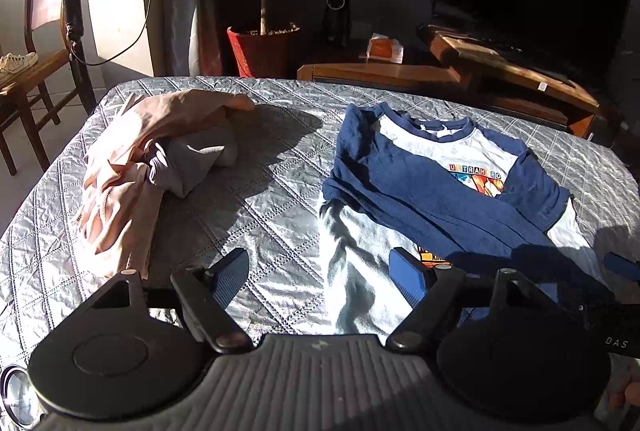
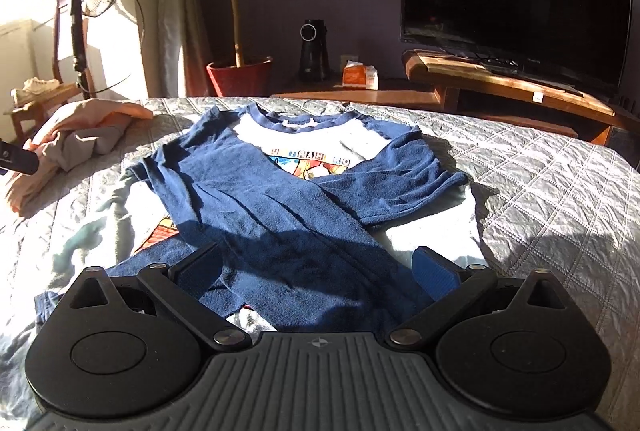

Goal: Fold clothes

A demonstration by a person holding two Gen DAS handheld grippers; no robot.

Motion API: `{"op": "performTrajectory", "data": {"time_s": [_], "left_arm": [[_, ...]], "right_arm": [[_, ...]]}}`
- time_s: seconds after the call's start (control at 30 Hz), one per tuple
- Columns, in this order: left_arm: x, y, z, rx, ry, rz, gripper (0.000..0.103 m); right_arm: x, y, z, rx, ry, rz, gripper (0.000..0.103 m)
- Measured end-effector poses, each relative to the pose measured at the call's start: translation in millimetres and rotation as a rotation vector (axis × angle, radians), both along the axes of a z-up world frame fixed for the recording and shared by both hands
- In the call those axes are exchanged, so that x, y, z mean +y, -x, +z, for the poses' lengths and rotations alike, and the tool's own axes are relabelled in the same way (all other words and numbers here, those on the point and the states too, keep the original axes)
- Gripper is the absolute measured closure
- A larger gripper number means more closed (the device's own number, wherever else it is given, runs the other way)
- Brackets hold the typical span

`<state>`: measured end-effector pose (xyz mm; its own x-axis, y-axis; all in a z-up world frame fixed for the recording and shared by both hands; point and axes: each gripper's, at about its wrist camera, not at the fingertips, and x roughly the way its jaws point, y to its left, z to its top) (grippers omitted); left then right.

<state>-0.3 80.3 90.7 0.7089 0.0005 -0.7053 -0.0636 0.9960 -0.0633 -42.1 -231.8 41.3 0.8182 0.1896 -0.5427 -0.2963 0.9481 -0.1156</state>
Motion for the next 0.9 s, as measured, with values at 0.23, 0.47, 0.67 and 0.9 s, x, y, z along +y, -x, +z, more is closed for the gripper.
{"op": "performTrajectory", "data": {"time_s": [0.23,0.47,0.67,0.9], "left_arm": [[-9.0,7.0,-4.8,0.040,-0.026,-0.083,0.028],[-8.9,24.5,-9.3,0.072,-0.030,-0.111,0.028],[-9.3,34.3,-6.5,0.076,-0.029,-0.128,0.028],[-16.0,40.9,-10.8,0.098,-0.074,-0.165,0.028]], "right_arm": [[-31.6,81.4,15.0,-0.045,0.413,0.217,0.033],[-85.4,124.6,5.8,0.053,0.503,0.230,0.056],[-99.7,153.3,-18.2,0.067,0.718,0.381,0.042],[-104.8,140.9,-34.1,0.089,0.745,0.348,0.043]]}}
